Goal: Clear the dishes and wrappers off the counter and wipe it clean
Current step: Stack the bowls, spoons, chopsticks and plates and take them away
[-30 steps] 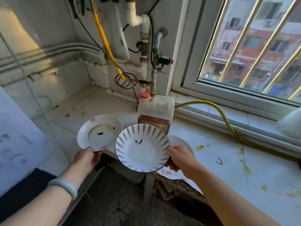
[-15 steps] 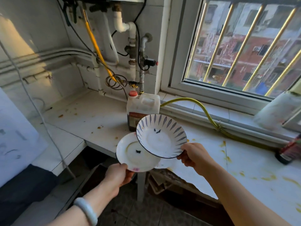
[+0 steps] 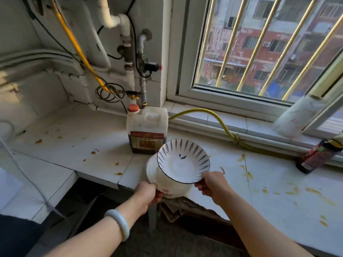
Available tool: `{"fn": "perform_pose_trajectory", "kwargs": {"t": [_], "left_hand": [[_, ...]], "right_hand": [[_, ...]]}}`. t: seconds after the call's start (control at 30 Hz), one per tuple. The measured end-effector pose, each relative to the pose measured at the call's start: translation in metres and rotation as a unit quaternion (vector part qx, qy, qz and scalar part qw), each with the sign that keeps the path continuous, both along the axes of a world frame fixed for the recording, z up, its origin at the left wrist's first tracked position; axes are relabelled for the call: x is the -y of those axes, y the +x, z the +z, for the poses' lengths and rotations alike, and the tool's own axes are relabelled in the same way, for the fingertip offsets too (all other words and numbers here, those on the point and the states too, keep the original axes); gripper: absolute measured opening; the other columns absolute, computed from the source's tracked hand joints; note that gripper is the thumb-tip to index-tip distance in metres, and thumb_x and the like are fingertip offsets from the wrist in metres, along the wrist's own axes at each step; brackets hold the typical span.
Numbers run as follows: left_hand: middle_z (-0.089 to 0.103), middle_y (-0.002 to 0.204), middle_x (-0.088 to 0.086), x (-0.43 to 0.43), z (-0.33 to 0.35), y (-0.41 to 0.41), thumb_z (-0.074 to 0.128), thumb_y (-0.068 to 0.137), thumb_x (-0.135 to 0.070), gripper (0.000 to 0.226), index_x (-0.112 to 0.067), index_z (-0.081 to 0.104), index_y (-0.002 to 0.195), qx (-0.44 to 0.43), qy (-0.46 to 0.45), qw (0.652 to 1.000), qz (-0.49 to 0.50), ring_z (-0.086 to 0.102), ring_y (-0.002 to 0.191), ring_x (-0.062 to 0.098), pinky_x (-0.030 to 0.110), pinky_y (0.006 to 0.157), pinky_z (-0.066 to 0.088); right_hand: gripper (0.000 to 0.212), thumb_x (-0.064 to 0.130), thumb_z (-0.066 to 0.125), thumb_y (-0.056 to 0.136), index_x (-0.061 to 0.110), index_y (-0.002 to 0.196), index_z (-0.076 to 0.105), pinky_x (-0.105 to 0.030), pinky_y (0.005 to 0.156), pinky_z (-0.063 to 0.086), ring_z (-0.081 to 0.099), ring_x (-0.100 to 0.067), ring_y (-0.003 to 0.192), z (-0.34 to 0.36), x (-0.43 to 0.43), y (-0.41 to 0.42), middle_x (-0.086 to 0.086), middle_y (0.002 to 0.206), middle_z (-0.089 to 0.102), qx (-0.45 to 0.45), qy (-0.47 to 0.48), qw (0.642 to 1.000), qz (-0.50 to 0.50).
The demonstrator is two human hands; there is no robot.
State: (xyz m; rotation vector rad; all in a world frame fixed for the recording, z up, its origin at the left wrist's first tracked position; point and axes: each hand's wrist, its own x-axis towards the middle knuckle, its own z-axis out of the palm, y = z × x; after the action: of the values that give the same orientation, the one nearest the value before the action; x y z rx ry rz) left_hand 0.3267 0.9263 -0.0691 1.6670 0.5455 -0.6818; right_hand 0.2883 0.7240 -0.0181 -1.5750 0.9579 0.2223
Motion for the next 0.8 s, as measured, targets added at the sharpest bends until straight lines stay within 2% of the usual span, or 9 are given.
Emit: {"fn": "perform_pose_trajectory", "kwargs": {"t": [0.23,0.33,0.57,0.8], "left_hand": [[0.071,0.084,0.015,0.001,-0.007,0.015,0.053,0.095,-0.010,0.015,-0.002,0.064,0.097,-0.007,0.015,1.000,-0.015,0.062,0.061,0.018,0.024,0.048,0.052],[0.072,0.081,0.014,-0.002,-0.011,0.021,0.052,0.095,-0.010,0.016,-0.001,0.065,0.095,-0.011,0.023,0.999,-0.028,0.063,0.060,0.019,0.025,0.052,0.053],[0.075,0.082,0.014,-0.010,-0.009,0.033,0.047,0.097,-0.011,0.018,-0.001,0.061,0.101,-0.026,0.055,0.992,-0.110,0.064,0.057,0.015,0.022,0.044,0.048],[0.075,0.075,0.008,-0.023,0.001,0.048,0.063,0.093,-0.028,0.025,-0.003,0.067,0.097,-0.048,0.075,0.969,-0.230,0.058,0.049,0.008,0.016,0.042,0.043]], "right_hand": [[0.028,-0.006,0.035,0.086,-0.009,0.099,0.059,-0.025,0.043,0.039,0.050,-0.019,0.046,-0.017,-0.009,0.012,-0.018,0.062,0.064,-0.027,0.002,1.000,0.000],[0.029,-0.006,0.035,0.086,-0.009,0.102,0.059,-0.025,0.043,0.039,0.050,-0.019,0.047,-0.024,-0.010,0.017,-0.018,0.062,0.065,-0.037,-0.004,0.999,0.005],[0.027,-0.005,0.035,0.086,-0.008,0.100,0.059,-0.026,0.043,0.040,0.051,-0.020,0.048,-0.033,-0.010,0.026,-0.018,0.063,0.064,-0.053,-0.014,0.998,0.021],[0.025,-0.004,0.036,0.085,-0.006,0.090,0.060,-0.027,0.046,0.041,0.052,-0.022,0.048,-0.040,-0.012,0.030,-0.018,0.063,0.063,-0.058,-0.018,0.997,0.053]]}}
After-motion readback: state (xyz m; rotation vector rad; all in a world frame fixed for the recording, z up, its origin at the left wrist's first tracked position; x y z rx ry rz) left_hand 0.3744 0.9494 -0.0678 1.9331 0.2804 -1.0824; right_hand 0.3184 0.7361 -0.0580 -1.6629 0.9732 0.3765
